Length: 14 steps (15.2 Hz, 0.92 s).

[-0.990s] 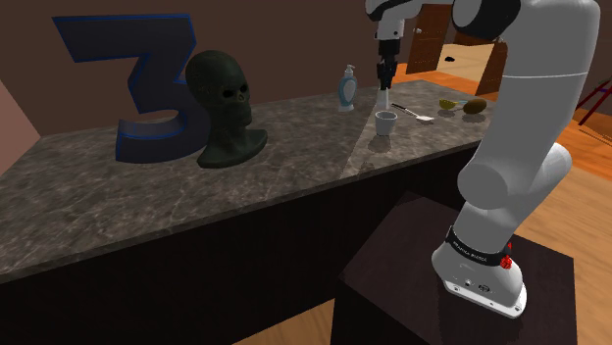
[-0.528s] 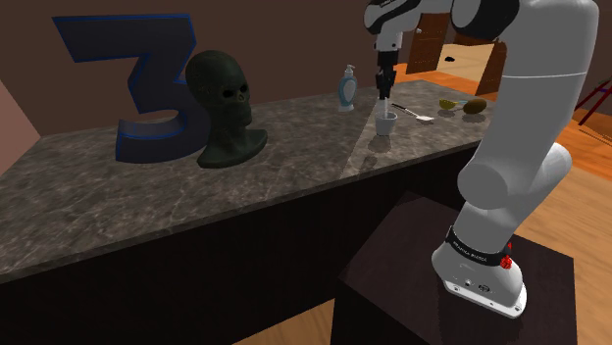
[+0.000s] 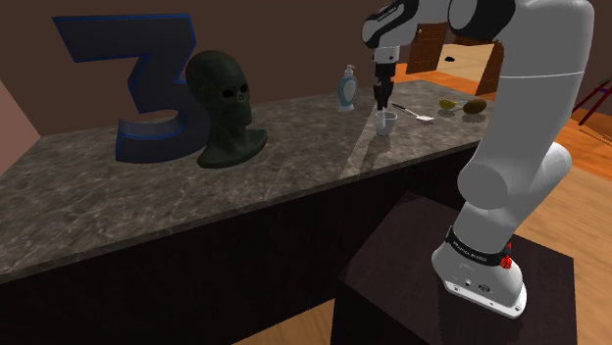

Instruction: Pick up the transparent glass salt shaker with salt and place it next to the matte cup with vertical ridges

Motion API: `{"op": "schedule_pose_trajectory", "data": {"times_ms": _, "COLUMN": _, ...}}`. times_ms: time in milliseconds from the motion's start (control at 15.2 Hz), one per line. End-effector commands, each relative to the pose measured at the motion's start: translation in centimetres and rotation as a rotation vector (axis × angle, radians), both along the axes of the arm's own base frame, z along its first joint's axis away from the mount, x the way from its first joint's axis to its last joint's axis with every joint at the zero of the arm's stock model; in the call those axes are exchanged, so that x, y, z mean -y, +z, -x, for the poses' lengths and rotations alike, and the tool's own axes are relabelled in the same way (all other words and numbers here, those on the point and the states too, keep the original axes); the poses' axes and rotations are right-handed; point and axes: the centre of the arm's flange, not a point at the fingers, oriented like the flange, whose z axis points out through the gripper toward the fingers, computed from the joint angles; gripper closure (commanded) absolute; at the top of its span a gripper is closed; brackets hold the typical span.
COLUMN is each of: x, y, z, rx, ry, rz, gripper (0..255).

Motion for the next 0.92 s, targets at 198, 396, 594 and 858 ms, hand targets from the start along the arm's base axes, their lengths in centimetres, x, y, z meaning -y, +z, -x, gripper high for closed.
{"op": "schedule_pose_trajectory", "data": {"times_ms": 198, "x": 0.1, "y": -2.7, "z": 0.1, "rx": 0.000, "ry": 0.000, "rz": 0.000, "gripper": 255}}
{"op": "schedule_pose_trajectory", "data": {"times_ms": 396, "x": 0.1, "y": -4.3, "z": 0.1, "rx": 0.000, "ry": 0.000, "rz": 0.000, "gripper": 255}}
{"op": "schedule_pose_trajectory", "data": {"times_ms": 594, "x": 0.1, "y": -6.0, "z": 0.1, "rx": 0.000, "ry": 0.000, "rz": 0.000, "gripper": 255}}
{"op": "schedule_pose_trajectory", "data": {"times_ms": 858, "x": 0.1, "y": -6.0, "z": 0.1, "rx": 0.000, "ry": 0.000, "rz": 0.000, "gripper": 255}}
